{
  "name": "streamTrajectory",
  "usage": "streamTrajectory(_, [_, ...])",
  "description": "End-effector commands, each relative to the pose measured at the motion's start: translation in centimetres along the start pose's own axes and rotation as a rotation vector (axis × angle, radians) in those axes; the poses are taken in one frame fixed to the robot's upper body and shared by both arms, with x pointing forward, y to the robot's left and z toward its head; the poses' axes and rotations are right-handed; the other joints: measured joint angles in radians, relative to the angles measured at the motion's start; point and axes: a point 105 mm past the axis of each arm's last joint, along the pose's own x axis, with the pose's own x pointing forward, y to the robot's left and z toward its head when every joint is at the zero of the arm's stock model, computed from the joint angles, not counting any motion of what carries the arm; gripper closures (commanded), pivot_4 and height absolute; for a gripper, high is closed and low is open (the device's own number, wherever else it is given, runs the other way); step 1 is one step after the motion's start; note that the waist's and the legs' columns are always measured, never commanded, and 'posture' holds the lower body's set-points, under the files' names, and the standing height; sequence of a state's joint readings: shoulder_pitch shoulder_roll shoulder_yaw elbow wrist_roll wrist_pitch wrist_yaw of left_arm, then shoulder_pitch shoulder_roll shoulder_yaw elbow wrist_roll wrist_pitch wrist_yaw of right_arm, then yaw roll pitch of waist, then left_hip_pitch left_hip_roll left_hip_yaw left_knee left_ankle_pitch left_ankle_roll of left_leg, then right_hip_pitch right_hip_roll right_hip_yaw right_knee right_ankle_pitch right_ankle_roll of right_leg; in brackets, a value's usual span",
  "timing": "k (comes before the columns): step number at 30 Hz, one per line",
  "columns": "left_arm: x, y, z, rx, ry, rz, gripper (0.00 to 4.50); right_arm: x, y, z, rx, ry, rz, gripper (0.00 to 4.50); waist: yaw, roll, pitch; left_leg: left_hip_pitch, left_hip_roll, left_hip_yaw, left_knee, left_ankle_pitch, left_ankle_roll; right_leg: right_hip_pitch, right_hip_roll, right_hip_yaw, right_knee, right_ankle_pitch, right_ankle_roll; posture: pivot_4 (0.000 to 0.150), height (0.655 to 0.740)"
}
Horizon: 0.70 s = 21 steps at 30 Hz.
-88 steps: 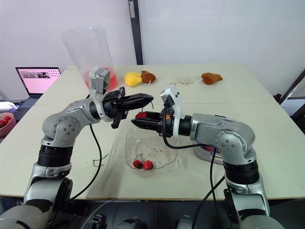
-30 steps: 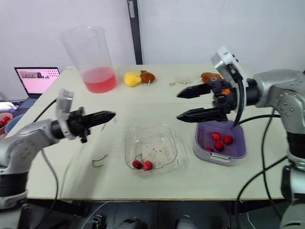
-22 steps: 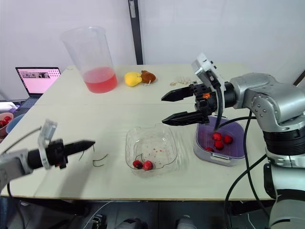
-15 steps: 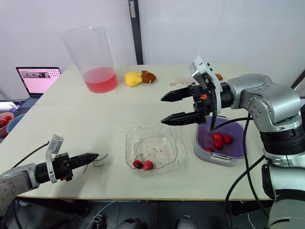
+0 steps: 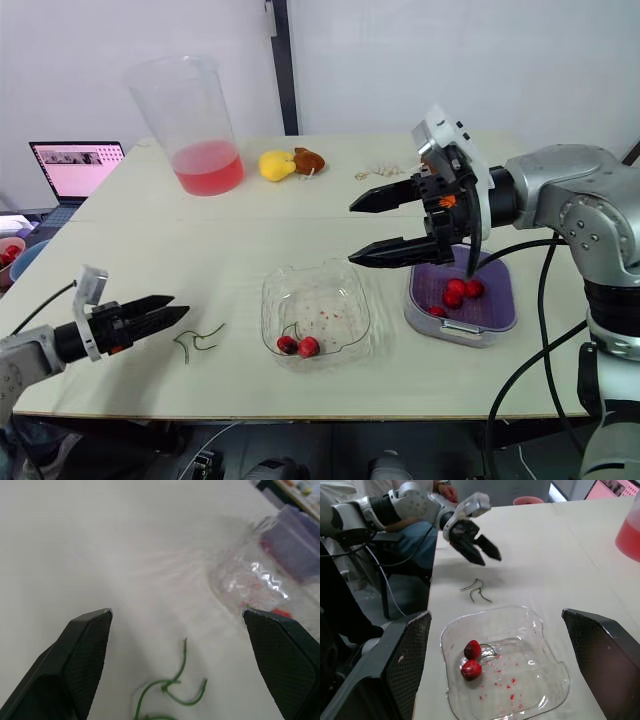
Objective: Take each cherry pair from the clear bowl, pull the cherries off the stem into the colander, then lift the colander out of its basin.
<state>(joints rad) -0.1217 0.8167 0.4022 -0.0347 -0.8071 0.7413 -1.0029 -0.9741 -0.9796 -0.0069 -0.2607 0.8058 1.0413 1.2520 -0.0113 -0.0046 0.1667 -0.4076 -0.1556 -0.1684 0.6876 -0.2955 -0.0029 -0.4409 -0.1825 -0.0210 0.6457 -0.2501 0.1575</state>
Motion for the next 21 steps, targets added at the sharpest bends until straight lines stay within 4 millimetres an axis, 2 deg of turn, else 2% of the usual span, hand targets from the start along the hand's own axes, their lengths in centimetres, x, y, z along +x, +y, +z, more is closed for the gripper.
streamTrajectory(1, [-0.3, -5.5, 4.2, 0.178, -0.045, -0.272, 0.02, 0.4, 0.6, 0.2, -0.13, 0.101, -0.037, 0.0, -0.001, 0.0, 0.0, 0.0, 0.0, 0.0, 0.0, 0.0, 0.0, -0.001, 0.0, 0.0, 0.0, 0.0, 0.0, 0.15, 0.74])
streamTrajectory(4, [0.0, -7.8, 4.0, 0.239, 0.039, -0.383, 0.02, 1.2, 0.7, 0.3, -0.112, 0.168, 0.009, 0.0, -0.004, 0.002, 0.001, 0.0, 0.0, 0.002, -0.002, 0.0, 0.0, -0.001, -0.001, 0.001, 0.0, 0.0, 0.0, 0.15, 0.74])
streamTrajectory(7, [0.7, -8.4, 4.4, 0.409, 0.093, -0.425, 0.02, 3.0, -0.5, -0.2, 0.063, 0.29, -0.013, 0.0, -0.007, 0.004, 0.001, 0.002, 0.001, 0.004, -0.003, 0.0, -0.001, -0.001, 0.0, 0.003, 0.0, 0.0, 0.0, 0.15, 0.74])
streamTrajectory(9, [0.9, -9.0, 4.7, 0.431, 0.107, -0.468, 0.02, 4.3, -0.5, -0.4, 0.123, 0.347, -0.001, 0.0, -0.006, 0.003, 0.0, 0.002, 0.003, 0.004, -0.004, 0.001, -0.002, -0.002, 0.002, 0.004, 0.0, 0.0, 0.0, 0.15, 0.74])
streamTrajectory(11, [1.0, -9.6, 4.1, 0.455, 0.147, -0.506, 0.02, 6.4, -0.7, -1.0, 0.207, 0.394, 0.011, 0.0, -0.008, 0.003, 0.0, 0.001, 0.004, 0.003, -0.004, 0.001, -0.002, -0.002, 0.003, 0.005, 0.0, 0.0, 0.0, 0.15, 0.74])
streamTrajectory(13, [1.2, -9.7, 3.7, 0.468, 0.155, -0.507, 0.02, 8.1, -0.6, -1.9, 0.26, 0.447, 0.018, 0.0, -0.009, 0.003, 0.0, 0.001, 0.004, 0.005, -0.005, 0.001, -0.001, -0.003, 0.003, 0.007, 0.0, 0.0, 0.0, 0.15, 0.74])
streamTrajectory(21, [1.2, -9.4, 2.2, 0.486, 0.14, -0.431, 0.02, 12.4, -0.2, -6.7, 0.238, 0.582, -0.005, 0.0, -0.006, 0.002, 0.0, 0.0, 0.005, 0.004, -0.004, 0.001, -0.002, -0.003, 0.01, 0.014, 0.001, 0.0, -0.001, 0.15, 0.74])
